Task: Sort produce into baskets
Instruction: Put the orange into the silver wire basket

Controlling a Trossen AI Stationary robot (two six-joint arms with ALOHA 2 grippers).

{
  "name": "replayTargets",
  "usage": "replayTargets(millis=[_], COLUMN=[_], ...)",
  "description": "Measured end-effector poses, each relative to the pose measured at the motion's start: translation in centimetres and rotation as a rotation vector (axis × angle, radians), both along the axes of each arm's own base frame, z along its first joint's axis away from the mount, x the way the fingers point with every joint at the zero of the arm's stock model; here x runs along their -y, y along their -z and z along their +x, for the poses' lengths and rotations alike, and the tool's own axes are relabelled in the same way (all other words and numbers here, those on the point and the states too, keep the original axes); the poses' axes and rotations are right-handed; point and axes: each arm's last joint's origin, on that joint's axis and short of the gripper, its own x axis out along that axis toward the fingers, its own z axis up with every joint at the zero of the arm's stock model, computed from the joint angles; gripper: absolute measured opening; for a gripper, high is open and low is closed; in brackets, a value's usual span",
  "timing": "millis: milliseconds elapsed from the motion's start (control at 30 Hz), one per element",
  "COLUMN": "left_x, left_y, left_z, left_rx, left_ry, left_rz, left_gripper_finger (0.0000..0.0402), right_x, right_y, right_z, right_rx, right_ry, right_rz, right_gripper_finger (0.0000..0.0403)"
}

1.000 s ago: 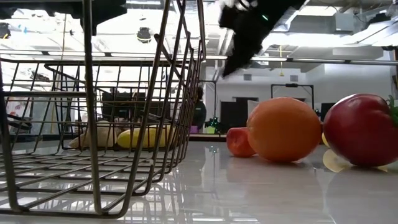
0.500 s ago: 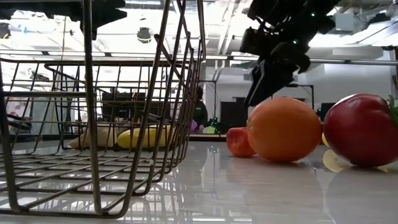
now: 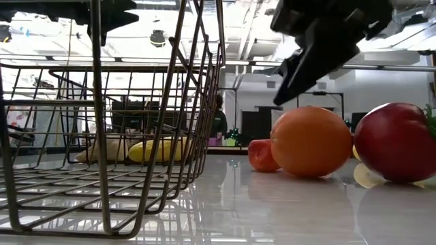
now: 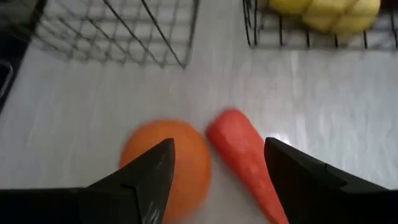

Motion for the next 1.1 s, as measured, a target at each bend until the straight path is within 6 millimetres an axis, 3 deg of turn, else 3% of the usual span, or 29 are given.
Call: replayTargets(millis=[200, 367, 500, 633, 800, 1100], left_x=[0.0, 0.0, 0.0, 0.0, 0.0, 0.0], left_y=[0.0, 0.0, 0.0, 0.0, 0.0, 0.1], left_z=[0.0, 0.0, 0.0, 0.0, 0.0, 0.0], left_rx=[0.001, 0.002, 0.004, 0.001, -0.001, -0.004], left_ry=[0.000, 0.001, 0.001, 0.002, 0.002, 0.002], left_rz=[-0.010, -0.012, -0.012, -0.012, -0.012, -0.016], left_gripper_finger=[0.0137, 0.0137, 0.0137, 0.0137, 0.0137, 0.0137], right_x=[-4.0, -6.4, -6.9, -6.7, -6.5, -7.8], right_y=[-2.1, -3.2, -2.5, -1.7, -1.7, 0.3], right_z=[-0.7, -1.2, -0.9, 0.7, 2.3, 4.0], right_rx=[0.054, 0.042, -0.032, -0.128, -0.240, -0.354], right_ry=[0.106, 0.120, 0.115, 0.115, 0.154, 0.167], right_rz=[-0.124, -0.100, -0.057, -0.026, -0.105, -0.163], right_gripper_finger=[0.0276, 0.0277, 0.0296, 0.0342, 0.0388, 0.0380])
